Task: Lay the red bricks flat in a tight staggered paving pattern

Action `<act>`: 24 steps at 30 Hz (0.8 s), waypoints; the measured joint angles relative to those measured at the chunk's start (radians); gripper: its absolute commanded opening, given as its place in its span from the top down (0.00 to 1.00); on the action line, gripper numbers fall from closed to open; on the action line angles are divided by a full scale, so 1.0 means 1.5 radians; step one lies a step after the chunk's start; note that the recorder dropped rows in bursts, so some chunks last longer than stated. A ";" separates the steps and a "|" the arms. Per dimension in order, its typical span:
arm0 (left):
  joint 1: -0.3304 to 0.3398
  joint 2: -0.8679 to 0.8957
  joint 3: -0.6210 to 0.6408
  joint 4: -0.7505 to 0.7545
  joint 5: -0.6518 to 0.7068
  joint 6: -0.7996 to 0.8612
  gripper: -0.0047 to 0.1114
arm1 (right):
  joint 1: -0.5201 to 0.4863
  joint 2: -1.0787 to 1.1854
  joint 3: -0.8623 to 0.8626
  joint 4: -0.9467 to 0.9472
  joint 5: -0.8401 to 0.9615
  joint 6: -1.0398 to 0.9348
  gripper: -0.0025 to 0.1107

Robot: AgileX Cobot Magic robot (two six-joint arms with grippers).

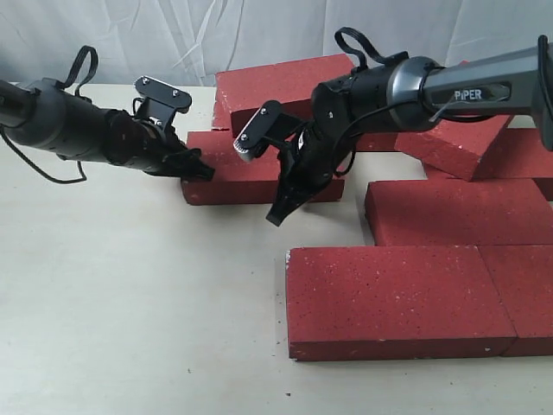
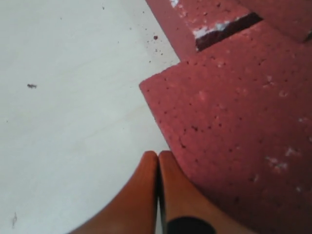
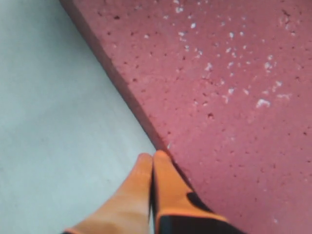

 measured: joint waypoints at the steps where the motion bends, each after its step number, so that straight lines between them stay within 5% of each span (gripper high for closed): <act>1: -0.004 0.000 -0.001 0.000 -0.005 0.000 0.96 | 0.000 -0.002 0.000 -0.008 0.004 0.004 0.99; 24: -0.020 0.018 -0.004 0.000 -0.037 0.000 0.96 | -0.007 -0.029 0.000 -0.084 0.084 0.056 0.99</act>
